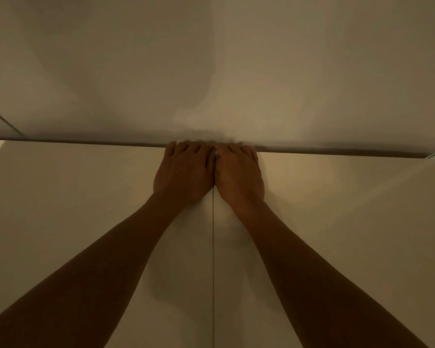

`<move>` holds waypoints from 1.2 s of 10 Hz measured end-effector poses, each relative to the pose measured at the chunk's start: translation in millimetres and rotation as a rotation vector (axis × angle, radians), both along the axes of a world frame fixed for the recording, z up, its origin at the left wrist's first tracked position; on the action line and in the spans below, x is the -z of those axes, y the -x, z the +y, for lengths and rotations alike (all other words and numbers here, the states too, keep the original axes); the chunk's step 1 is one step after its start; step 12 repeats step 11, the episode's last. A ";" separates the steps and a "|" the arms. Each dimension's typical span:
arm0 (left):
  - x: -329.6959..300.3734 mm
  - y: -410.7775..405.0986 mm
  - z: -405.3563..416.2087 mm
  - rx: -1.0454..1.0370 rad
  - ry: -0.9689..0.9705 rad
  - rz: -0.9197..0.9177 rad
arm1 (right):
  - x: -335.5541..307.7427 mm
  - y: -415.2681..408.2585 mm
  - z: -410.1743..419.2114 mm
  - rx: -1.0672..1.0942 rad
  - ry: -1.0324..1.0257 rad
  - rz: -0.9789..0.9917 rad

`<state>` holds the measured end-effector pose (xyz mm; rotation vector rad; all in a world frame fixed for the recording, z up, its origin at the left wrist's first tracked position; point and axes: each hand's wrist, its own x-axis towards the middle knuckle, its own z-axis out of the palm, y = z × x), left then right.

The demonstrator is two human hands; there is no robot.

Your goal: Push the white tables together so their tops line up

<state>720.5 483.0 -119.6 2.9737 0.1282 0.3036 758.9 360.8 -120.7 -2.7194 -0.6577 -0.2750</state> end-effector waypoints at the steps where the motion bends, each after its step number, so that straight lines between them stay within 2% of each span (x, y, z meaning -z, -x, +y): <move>1: -0.3 9.0 -3.8 -0.023 0.001 0.091 | -3.1 7.6 -0.4 -0.017 0.026 0.033; 4: -7.6 55.6 -11.1 -0.003 0.002 0.202 | -6.6 49.2 -5.1 -0.051 0.115 0.121; 8: -7.2 145.2 -31.3 0.057 -0.100 0.238 | -12.2 149.8 -26.5 -0.018 0.101 0.155; 10: -10.1 211.5 -46.4 0.046 -0.045 0.225 | -9.5 213.2 -42.9 0.002 0.105 0.143; 11: -21.9 232.7 -54.6 -0.016 0.093 0.223 | -17.4 233.8 -47.8 0.024 0.108 0.163; 12: -21.9 232.7 -54.6 -0.016 0.093 0.223 | -17.4 233.8 -47.8 0.024 0.108 0.163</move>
